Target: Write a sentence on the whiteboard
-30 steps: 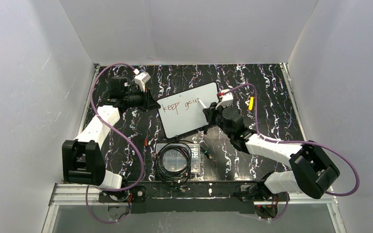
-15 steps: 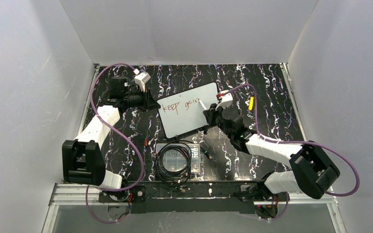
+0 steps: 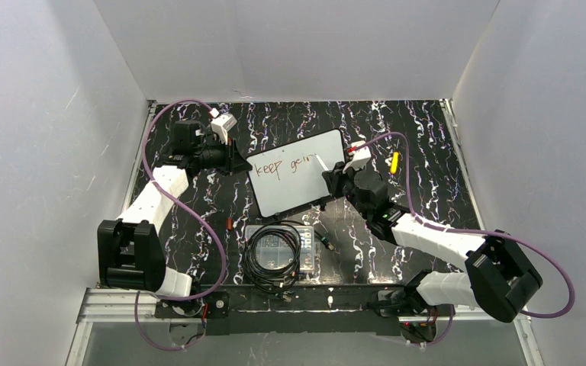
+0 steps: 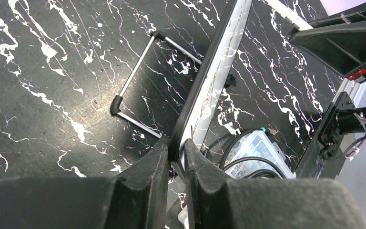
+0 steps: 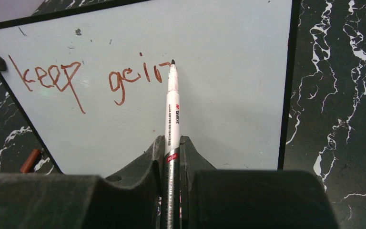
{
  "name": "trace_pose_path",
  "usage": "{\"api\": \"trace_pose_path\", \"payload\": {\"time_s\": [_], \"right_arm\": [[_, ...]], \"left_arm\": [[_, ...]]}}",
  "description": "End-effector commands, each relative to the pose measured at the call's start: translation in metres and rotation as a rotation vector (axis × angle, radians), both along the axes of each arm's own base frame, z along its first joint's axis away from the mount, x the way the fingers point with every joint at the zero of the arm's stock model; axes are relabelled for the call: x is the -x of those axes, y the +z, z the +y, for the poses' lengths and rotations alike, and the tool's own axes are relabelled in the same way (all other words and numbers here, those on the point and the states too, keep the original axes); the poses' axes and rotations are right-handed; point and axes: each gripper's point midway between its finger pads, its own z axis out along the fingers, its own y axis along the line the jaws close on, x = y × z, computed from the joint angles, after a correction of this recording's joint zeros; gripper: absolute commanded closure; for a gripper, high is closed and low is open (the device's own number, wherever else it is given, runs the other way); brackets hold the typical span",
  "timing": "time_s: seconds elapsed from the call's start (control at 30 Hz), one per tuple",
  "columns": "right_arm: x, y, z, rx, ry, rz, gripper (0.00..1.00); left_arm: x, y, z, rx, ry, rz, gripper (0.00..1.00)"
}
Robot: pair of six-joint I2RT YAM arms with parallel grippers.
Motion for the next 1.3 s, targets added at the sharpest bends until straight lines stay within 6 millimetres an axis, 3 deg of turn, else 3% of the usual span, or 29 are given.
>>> {"api": "trace_pose_path", "payload": {"time_s": [0.0,0.43,0.9,1.27], "right_arm": [[-0.012,0.009,-0.001,-0.005,-0.024,-0.046,0.99],[-0.016,0.013,0.008,-0.02,0.012,-0.06,0.99],[-0.023,0.009,-0.005,-0.004,-0.073,-0.048,0.99],[-0.023,0.022,0.007,0.006,0.001,-0.094,0.99]], "left_arm": [[-0.005,0.025,0.005,-0.015,0.009,-0.09,1.0],[-0.007,0.024,0.004,-0.016,0.007,-0.089,1.0],[-0.007,0.023,0.005,-0.015,0.007,-0.087,1.0],[-0.007,0.024,0.004,-0.014,0.007,-0.088,1.0]]}}
